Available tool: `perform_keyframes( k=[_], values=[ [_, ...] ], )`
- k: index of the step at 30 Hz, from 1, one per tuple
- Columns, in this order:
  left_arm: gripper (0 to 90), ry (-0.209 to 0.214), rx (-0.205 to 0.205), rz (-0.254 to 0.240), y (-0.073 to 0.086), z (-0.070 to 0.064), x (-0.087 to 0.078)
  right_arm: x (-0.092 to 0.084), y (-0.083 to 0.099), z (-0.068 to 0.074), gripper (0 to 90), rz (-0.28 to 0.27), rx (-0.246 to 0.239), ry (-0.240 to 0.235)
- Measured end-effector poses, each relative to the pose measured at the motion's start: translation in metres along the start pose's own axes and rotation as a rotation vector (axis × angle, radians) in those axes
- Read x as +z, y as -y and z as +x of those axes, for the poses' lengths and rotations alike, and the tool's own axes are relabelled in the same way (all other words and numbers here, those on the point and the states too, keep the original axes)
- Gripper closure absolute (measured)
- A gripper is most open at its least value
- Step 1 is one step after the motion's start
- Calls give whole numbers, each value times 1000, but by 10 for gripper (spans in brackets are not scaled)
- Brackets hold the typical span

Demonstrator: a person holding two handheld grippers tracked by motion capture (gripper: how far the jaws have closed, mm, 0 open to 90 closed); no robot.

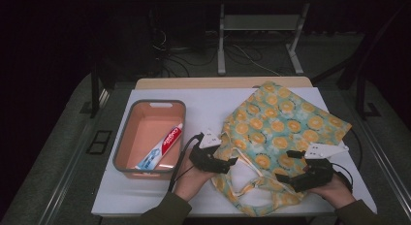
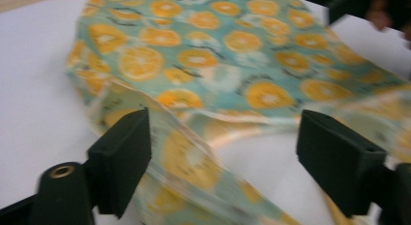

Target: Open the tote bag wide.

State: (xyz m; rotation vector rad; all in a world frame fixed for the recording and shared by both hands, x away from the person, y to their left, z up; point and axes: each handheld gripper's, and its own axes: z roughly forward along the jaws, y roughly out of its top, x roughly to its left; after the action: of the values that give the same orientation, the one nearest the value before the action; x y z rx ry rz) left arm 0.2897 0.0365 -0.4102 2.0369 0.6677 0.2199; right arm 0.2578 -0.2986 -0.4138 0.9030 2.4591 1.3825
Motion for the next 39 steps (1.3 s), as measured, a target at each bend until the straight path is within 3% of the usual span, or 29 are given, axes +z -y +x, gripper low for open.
perform_keyframes(
  k=[4,7,13,15,19,21,22,23,25,26,27,28,30,31,34,39],
  values=[
    [119,63,11,-21,14,-6,-13,8,-4,6,62,20,-18,-28],
    [50,84,35,-15,23,-11,-21,20,-9,13,93,46,-46,-66],
    [5,102,44,-10,37,-14,-25,45,-18,23,147,101,-97,-126],
    [0,100,62,6,38,-16,-23,63,-22,31,191,157,-140,-184],
    [0,103,86,20,38,-16,-20,77,-22,38,244,212,-173,-230],
    [0,101,82,21,38,-14,-20,85,-18,44,341,259,-222,-256],
    [0,101,80,21,38,-13,-20,85,-18,44,341,259,-222,-256],
    [0,101,78,19,38,-12,-21,86,-15,47,406,277,-246,-262],
    [0,104,75,16,38,-12,-21,88,-14,48,430,283,-259,-261],
    [0,102,78,15,38,-12,-21,89,-12,51,508,292,-289,-248],
    [0,101,81,20,37,-12,-21,89,-12,51,508,292,-289,-248],
    [0,101,82,21,37,-12,-21,88,-11,51,599,288,-334,-218],
    [0,100,83,22,38,-12,-21,87,-11,52,638,287,-340,-212],
    [0,98,82,23,37,-12,-21,87,-11,52,735,287,-358,-215],
    [0,100,80,24,37,-12,-20,87,-12,51,882,283,-374,-203],
    [0,98,82,19,37,-12,-21,81,-16,45,887,255,-329,-196]
  ],
)
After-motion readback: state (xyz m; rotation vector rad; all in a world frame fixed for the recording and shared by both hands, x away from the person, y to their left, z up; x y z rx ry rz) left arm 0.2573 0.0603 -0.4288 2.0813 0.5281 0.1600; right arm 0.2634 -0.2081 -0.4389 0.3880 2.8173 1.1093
